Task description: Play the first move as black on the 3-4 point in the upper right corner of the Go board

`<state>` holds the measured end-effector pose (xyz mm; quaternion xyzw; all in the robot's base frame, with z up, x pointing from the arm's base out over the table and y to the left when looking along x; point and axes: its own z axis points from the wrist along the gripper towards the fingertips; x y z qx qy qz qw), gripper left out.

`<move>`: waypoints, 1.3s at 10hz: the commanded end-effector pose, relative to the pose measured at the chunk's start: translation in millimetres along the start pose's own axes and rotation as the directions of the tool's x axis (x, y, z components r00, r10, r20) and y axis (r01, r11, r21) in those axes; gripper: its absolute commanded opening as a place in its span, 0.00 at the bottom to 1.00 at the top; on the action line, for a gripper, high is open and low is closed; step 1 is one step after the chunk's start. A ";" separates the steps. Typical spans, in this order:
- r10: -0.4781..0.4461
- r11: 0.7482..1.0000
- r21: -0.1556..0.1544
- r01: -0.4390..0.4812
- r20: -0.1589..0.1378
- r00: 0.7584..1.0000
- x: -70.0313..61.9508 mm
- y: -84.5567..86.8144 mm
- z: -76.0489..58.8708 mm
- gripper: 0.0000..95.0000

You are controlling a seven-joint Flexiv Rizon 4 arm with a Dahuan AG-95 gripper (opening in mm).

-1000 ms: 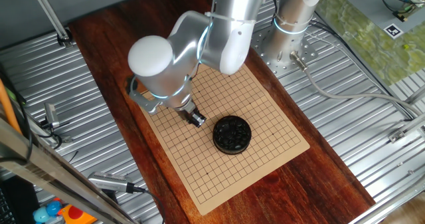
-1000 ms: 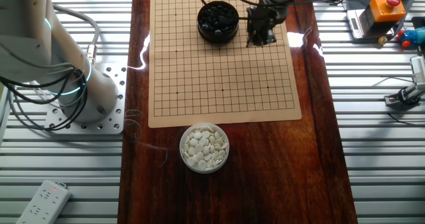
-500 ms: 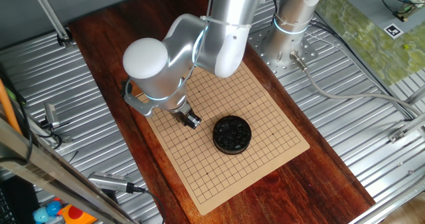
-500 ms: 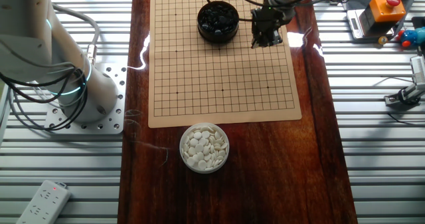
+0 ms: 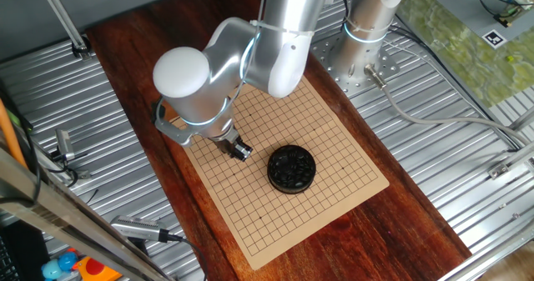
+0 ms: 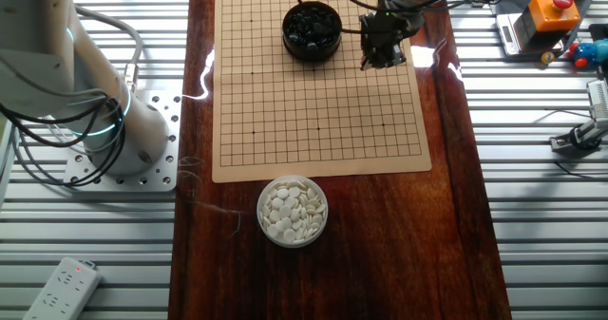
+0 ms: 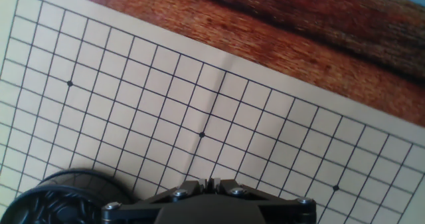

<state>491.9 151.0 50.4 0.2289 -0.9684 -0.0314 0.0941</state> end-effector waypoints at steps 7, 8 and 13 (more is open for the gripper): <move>0.051 0.999 -0.004 -0.051 0.027 0.998 0.0 0.1 0.0 0.00; 0.065 0.998 -0.004 -0.065 0.039 0.997 0.0 0.1 0.0 0.00; 0.100 0.995 -0.005 -0.099 0.065 0.993 0.0 0.1 0.0 0.00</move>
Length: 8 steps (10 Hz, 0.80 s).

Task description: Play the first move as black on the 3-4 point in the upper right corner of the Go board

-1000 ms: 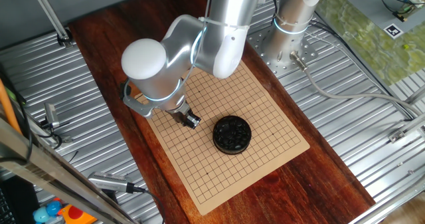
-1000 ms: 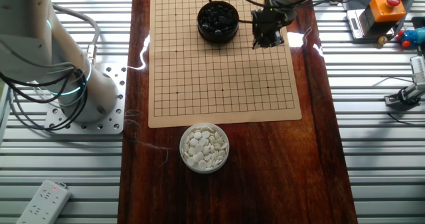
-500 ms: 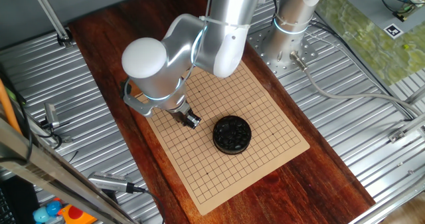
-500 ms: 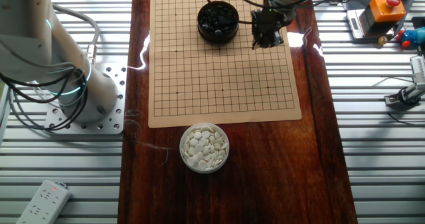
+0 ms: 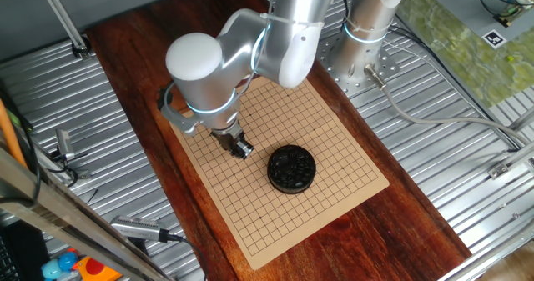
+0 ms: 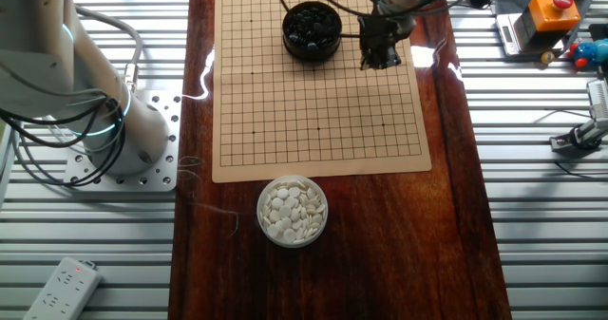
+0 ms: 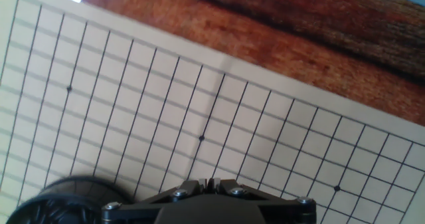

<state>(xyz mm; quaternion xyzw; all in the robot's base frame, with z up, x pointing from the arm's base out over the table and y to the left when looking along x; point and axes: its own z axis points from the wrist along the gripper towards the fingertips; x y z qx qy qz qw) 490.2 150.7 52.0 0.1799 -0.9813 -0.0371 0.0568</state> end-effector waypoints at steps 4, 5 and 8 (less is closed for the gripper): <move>0.020 1.000 0.015 -0.020 -0.026 0.999 -1.8 -0.4 1.3 0.00; 0.017 1.000 0.016 -0.016 -0.026 1.000 -1.8 -0.4 1.3 0.00; 0.003 1.000 0.015 -0.002 -0.026 1.000 -1.8 -0.4 1.3 0.00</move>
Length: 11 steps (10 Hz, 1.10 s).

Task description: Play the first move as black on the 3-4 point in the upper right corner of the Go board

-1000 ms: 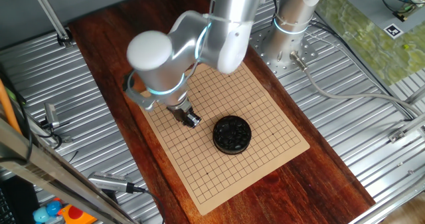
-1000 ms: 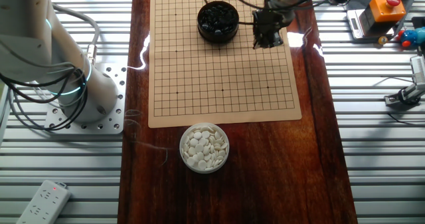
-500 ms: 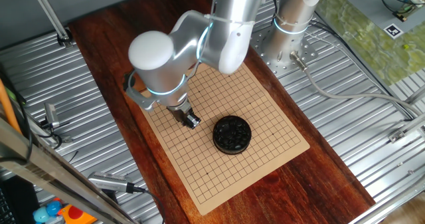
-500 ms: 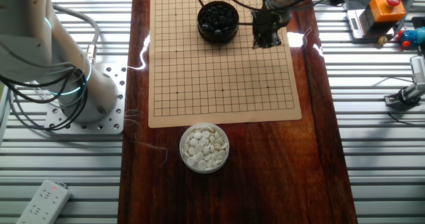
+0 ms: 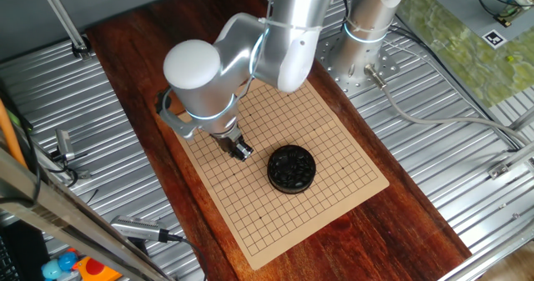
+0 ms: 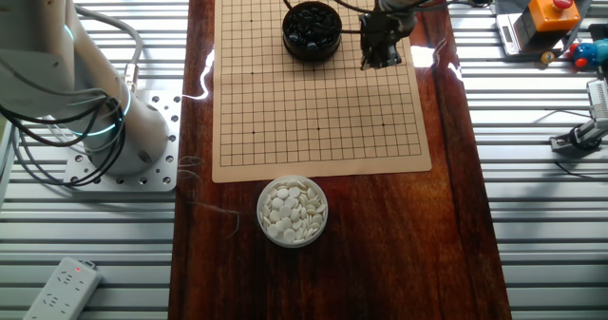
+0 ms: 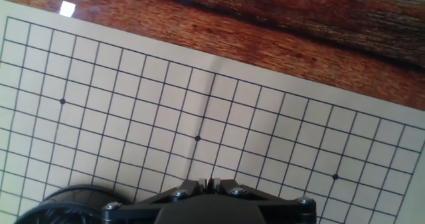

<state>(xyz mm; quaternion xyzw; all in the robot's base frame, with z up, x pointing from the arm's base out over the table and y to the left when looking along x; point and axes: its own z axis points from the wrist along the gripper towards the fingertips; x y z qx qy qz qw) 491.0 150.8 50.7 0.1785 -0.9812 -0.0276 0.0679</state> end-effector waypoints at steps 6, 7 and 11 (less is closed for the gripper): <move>-0.025 0.999 0.021 0.026 -0.026 0.999 1.3 -3.9 -2.3 0.00; -0.029 0.999 0.026 0.030 -0.029 0.999 2.9 -8.9 -3.9 0.00; -0.133 0.990 0.031 0.135 -0.037 0.990 8.2 -83.7 -0.8 0.00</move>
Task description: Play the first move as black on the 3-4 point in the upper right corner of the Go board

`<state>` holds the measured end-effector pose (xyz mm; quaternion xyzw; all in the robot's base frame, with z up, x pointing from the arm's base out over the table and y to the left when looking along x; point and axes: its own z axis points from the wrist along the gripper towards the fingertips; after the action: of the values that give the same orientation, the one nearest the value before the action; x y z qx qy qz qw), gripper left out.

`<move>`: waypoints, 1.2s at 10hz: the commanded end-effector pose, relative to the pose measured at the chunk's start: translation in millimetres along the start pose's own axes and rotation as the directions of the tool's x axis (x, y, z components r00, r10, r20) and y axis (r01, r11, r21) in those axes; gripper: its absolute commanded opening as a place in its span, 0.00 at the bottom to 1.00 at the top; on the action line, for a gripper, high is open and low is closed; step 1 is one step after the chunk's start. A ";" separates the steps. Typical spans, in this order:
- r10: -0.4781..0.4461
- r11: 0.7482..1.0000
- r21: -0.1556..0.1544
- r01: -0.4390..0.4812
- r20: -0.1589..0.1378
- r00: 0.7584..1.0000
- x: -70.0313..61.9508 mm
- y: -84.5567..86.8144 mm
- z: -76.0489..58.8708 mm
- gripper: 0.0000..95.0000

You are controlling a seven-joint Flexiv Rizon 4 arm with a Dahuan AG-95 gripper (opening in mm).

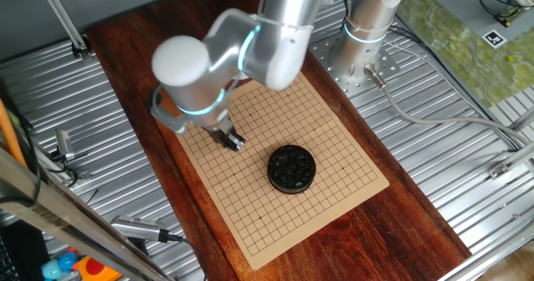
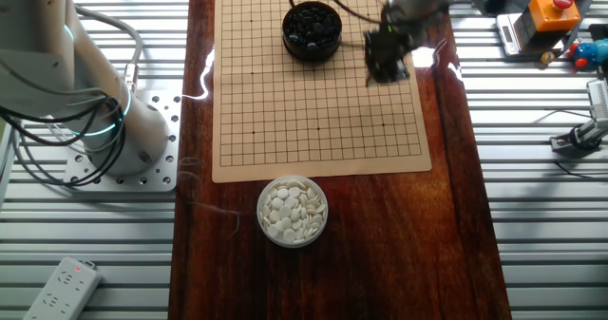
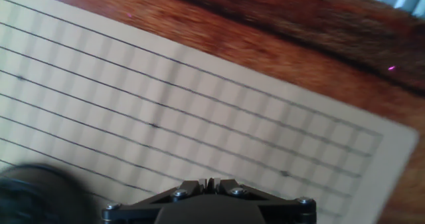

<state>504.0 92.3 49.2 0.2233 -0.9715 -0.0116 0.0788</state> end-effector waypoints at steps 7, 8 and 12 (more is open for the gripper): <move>-0.129 0.991 0.029 0.130 -0.019 0.991 -11.2 -79.2 -1.3 0.00; -0.127 0.991 0.030 0.127 -0.015 0.992 -16.1 -81.5 -0.8 0.00; -0.124 0.992 0.022 0.124 -0.011 0.992 -38.9 -86.7 -2.0 0.00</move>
<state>579.9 31.4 38.5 0.2842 -0.9553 -0.0067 0.0817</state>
